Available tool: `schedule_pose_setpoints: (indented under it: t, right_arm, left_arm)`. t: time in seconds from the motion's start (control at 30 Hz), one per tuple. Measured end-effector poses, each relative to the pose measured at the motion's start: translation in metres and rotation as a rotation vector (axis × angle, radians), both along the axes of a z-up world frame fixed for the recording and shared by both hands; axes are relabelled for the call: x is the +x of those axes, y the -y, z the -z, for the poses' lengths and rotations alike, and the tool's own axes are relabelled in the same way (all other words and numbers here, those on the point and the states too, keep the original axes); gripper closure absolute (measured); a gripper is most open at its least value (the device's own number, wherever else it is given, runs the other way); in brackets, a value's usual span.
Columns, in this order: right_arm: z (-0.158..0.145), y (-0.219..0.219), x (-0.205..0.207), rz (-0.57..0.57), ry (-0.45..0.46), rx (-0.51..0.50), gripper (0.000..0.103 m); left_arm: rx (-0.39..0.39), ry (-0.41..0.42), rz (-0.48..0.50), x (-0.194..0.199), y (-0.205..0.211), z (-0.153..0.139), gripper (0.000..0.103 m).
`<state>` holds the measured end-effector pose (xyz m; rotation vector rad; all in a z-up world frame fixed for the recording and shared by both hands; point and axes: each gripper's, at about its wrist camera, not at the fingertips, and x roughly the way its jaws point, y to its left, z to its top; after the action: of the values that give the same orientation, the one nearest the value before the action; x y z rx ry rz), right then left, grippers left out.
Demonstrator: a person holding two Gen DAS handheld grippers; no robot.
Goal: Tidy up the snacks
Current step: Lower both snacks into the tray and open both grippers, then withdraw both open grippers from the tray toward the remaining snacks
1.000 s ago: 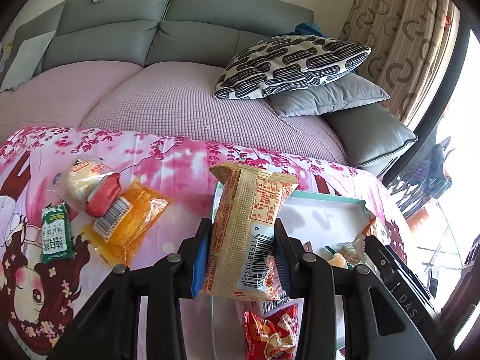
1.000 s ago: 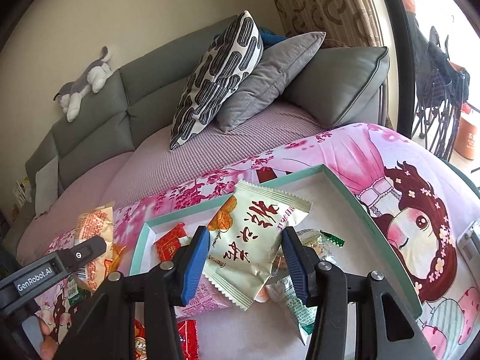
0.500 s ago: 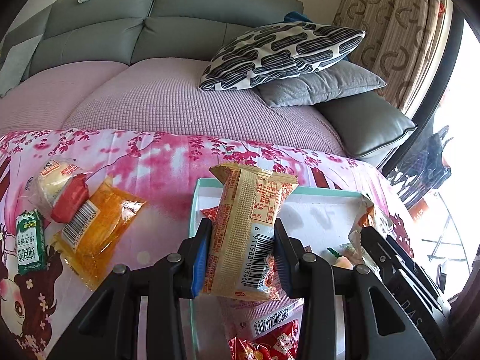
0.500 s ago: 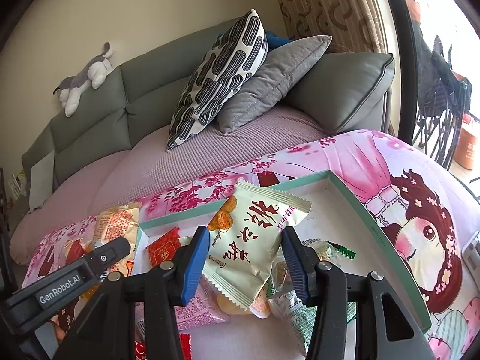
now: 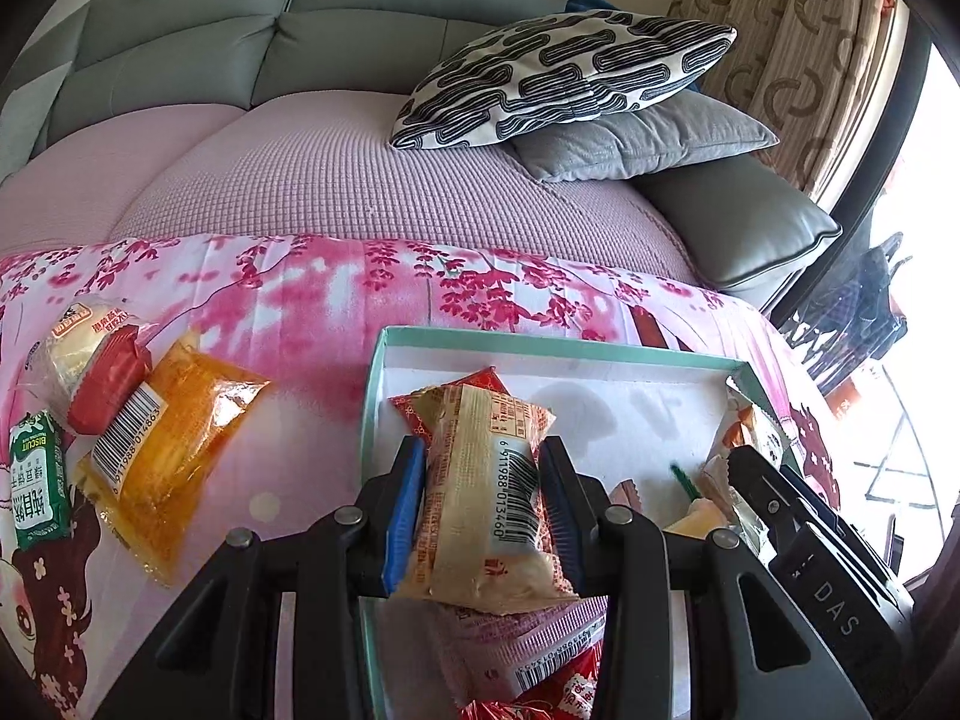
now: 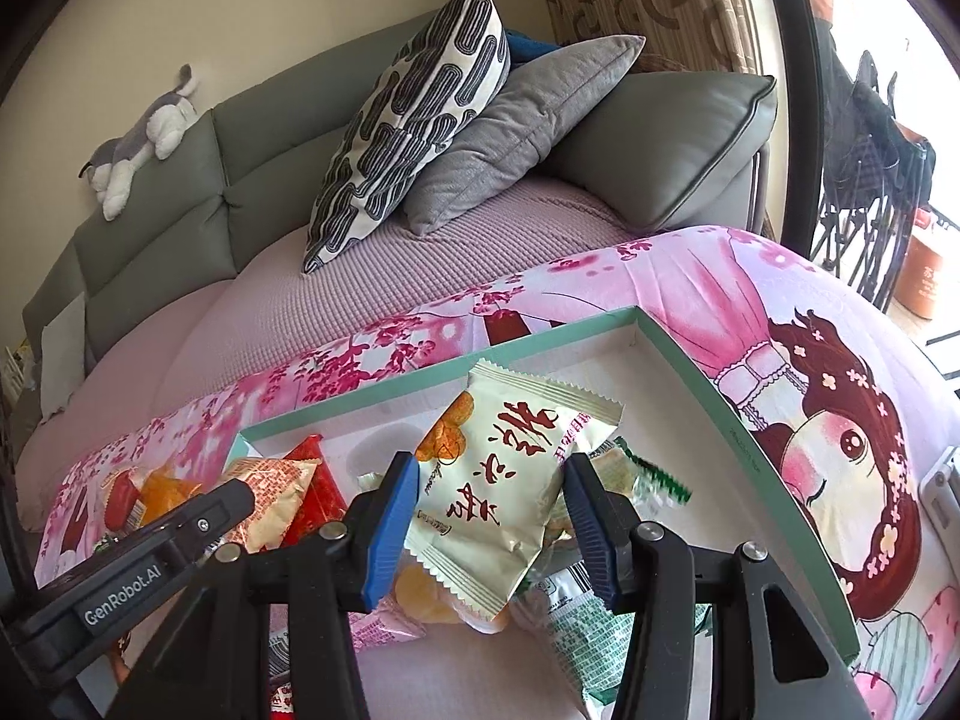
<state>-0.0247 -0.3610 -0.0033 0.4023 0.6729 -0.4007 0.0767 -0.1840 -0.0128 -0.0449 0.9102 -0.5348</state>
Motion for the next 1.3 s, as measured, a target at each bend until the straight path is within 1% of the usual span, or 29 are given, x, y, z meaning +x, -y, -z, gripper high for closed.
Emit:
schedule_pose_setpoints:
  t: [0.23, 0.4, 0.57, 0.67, 0.73, 0.77, 0.83, 0.87, 0.9, 1.07, 1.2, 1.27, 1.3]
  right_arm:
    - [-0.003, -0.002, 0.001, -0.007, -0.015, -0.002, 0.049]
    - [-0.005, -0.005, 0.002, -0.011, -0.042, -0.012, 0.049]
    - [-0.009, -0.012, -0.001, -0.02, -0.069, -0.031, 0.044]
    - [-0.013, -0.016, -0.004, -0.015, -0.083, -0.045, 0.039]
    - [-0.015, -0.018, -0.006, -0.021, -0.089, -0.049, 0.033]
    - [-0.016, -0.02, -0.007, -0.024, -0.093, -0.054, 0.032]
    - [-0.017, -0.023, -0.008, -0.028, -0.106, -0.066, 0.03]
    - [-0.018, -0.024, -0.008, -0.028, -0.117, -0.07, 0.03]
    - [-0.018, -0.025, -0.009, -0.027, -0.127, -0.069, 0.03]
    - [-0.016, -0.027, -0.012, -0.024, -0.169, -0.044, 0.03]
    - [-0.014, -0.029, -0.012, -0.016, -0.199, -0.058, 0.03]
    - [-0.012, -0.029, -0.011, -0.012, -0.217, -0.059, 0.028]
    - [-0.01, -0.028, -0.011, -0.008, -0.226, -0.059, 0.026]
  left_arm:
    - [0.005, -0.008, 0.005, -0.001, 0.002, -0.005, 0.062]
    - [0.044, -0.035, -0.004, -0.003, 0.002, -0.007, 0.055]
    - [0.056, -0.042, -0.019, -0.007, -0.003, -0.015, 0.049]
    - [0.056, -0.037, -0.026, -0.01, -0.007, -0.023, 0.043]
    - [0.061, -0.033, -0.033, -0.011, -0.01, -0.027, 0.043]
    - [0.065, -0.033, -0.039, -0.011, -0.012, -0.028, 0.042]
    - [0.075, -0.037, -0.056, -0.01, -0.016, -0.029, 0.038]
    - [0.083, -0.04, -0.067, -0.009, -0.019, -0.029, 0.031]
    - [0.093, -0.041, -0.075, -0.009, -0.021, -0.029, 0.027]
    - [0.126, -0.045, -0.106, -0.005, -0.031, -0.026, 0.027]
    - [0.152, -0.049, -0.125, -0.003, -0.038, -0.024, 0.027]
    - [0.169, -0.049, -0.14, -0.002, -0.042, -0.023, 0.027]
    - [0.18, -0.048, -0.147, -0.001, -0.043, -0.022, 0.027]
